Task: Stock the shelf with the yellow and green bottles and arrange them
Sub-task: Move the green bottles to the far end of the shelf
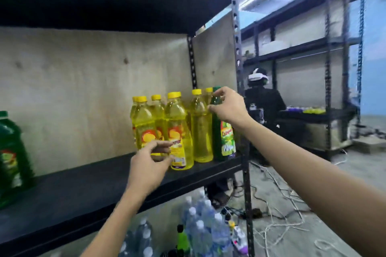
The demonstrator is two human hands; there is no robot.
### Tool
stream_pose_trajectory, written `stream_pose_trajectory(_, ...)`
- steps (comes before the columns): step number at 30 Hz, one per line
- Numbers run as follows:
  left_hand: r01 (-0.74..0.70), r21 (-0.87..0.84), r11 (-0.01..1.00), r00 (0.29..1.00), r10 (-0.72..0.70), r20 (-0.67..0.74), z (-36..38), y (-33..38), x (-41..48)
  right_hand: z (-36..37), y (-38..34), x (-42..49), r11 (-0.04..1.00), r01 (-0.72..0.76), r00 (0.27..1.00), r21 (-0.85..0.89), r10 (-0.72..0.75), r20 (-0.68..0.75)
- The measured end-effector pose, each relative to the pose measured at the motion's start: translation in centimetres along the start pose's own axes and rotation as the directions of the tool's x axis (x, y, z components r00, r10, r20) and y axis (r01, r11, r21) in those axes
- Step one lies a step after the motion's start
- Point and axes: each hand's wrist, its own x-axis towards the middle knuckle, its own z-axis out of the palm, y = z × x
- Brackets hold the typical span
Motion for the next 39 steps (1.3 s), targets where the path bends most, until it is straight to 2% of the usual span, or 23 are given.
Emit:
stream_pose_trajectory(3, 0.079, -0.065, 0.995, 0.987, -0.069, 0.145, 6.8, 2.2, 1.7, -1.1, 1.7, 3.3, 0.997, 0.006, 1.000, -0.071, -0.005, 0.023)
stream_pose_trajectory(6, 0.137, -0.041, 0.990, 0.976, -0.127, 0.179, 12.0, 3.5, 3.3, -0.8, 2.1, 5.5, 0.997, 0.007, 0.998, -0.081, -0.001, 0.068)
stream_pose_trajectory(10, 0.220, 0.001, 0.975, 0.966, -0.218, 0.141, 17.2, 3.6, 5.9, 0.6, 2.7, 7.3, 0.995, -0.051, 0.986, -0.090, 0.064, 0.154)
stream_pose_trajectory(13, 0.238, 0.107, 0.965, 0.966, -0.247, 0.078, 19.7, 3.2, 6.9, 1.7, 3.4, 8.2, 0.991, -0.112, 0.969, -0.071, 0.124, 0.214)
stream_pose_trajectory(18, 0.228, 0.145, 0.963, 0.972, -0.233, 0.020, 21.8, 2.8, 6.9, 2.7, 5.0, 9.0, 0.984, -0.137, 0.975, -0.113, 0.154, 0.161)
stream_pose_trajectory(21, 0.228, 0.149, 0.962, 0.973, -0.231, 0.006, 22.1, 2.5, 6.8, 2.0, 4.9, 8.1, 0.986, -0.098, 0.987, -0.137, 0.113, 0.111)
stream_pose_trajectory(24, 0.228, 0.120, 0.966, 0.974, -0.227, -0.025, 22.2, 2.5, 6.4, 0.9, 4.2, 4.6, 0.987, 0.044, 0.998, -0.157, -0.036, 0.051)
stream_pose_trajectory(28, 0.202, 0.021, 0.979, 0.973, -0.198, -0.121, 22.3, 2.9, 4.6, -0.1, 3.0, -1.4, 0.953, 0.255, 0.966, -0.165, -0.257, 0.007)
stream_pose_trajectory(31, 0.141, -0.076, 0.987, 0.961, -0.155, -0.228, 21.2, 2.6, 2.8, -0.5, 1.0, -3.7, 0.933, 0.321, 0.946, -0.161, -0.324, 0.005)
stream_pose_trajectory(33, 0.057, -0.107, 0.993, 0.956, -0.085, -0.282, 18.9, 1.7, 1.8, -0.6, -1.0, -4.9, 0.921, 0.355, 0.933, -0.158, -0.360, -0.008)
stream_pose_trajectory(36, -0.049, -0.054, 0.997, 0.938, 0.027, -0.346, 13.4, 0.4, 1.0, -0.2, -4.9, -6.5, 0.904, 0.397, 0.915, -0.158, -0.404, -0.016)
stream_pose_trajectory(39, -0.047, -0.001, 0.999, 0.937, 0.044, -0.347, 5.7, -1.7, 0.2, 2.4, -9.6, -7.9, 0.889, 0.447, 0.894, -0.096, -0.448, 0.017)
